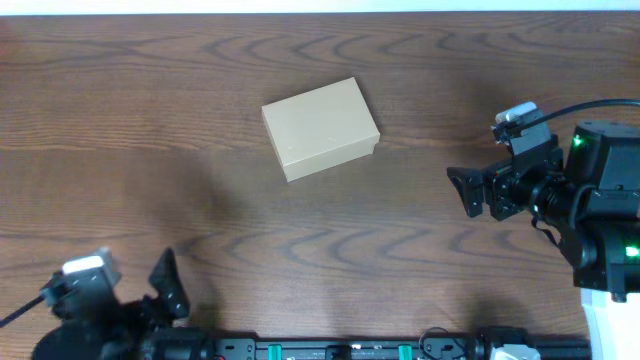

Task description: Pack container

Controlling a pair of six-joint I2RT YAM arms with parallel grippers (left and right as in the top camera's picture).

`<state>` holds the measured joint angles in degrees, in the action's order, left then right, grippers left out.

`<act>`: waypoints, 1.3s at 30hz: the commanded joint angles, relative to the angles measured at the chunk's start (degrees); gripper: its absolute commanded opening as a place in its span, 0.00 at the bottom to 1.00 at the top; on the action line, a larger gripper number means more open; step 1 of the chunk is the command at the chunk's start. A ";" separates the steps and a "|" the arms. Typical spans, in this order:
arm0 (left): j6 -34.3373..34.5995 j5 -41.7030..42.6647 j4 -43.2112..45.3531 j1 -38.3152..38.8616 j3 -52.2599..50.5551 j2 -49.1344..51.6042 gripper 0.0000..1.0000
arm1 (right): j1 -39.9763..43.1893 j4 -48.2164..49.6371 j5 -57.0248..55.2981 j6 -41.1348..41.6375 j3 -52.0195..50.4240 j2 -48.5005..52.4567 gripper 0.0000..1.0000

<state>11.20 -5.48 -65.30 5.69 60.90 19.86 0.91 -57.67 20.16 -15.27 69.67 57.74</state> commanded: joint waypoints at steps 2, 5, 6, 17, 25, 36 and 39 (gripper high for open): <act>-5.11 -0.92 5.81 -0.04 -9.99 -3.52 0.95 | 0.35 -0.02 0.66 -0.66 -0.07 0.02 0.99; -7.48 -0.96 10.12 -0.04 -20.65 -8.41 0.95 | 0.35 -0.02 0.66 -0.63 -0.07 0.02 0.99; -7.78 -0.96 10.95 -0.04 -23.23 -10.05 0.95 | 0.35 -0.02 0.66 -0.63 -0.07 0.02 0.99; -17.16 -0.92 12.22 -0.04 -35.34 -17.73 0.96 | 0.35 -0.02 0.66 -0.66 -0.07 0.02 0.99; -18.91 -0.92 12.28 -0.04 -41.00 -19.67 0.95 | 0.35 -0.02 0.66 -0.63 -0.07 0.02 0.99; -10.69 -3.65 15.56 -0.04 -45.55 -19.67 0.95 | 0.35 -0.02 0.66 -0.63 -0.07 0.02 0.99; -9.44 -3.96 18.03 -0.04 -47.39 -19.67 0.95 | 0.35 -0.02 0.66 -0.63 -0.07 0.02 0.99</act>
<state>-1.02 -8.01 -47.48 5.69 15.62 0.62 0.91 -57.67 20.16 -15.27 69.67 57.74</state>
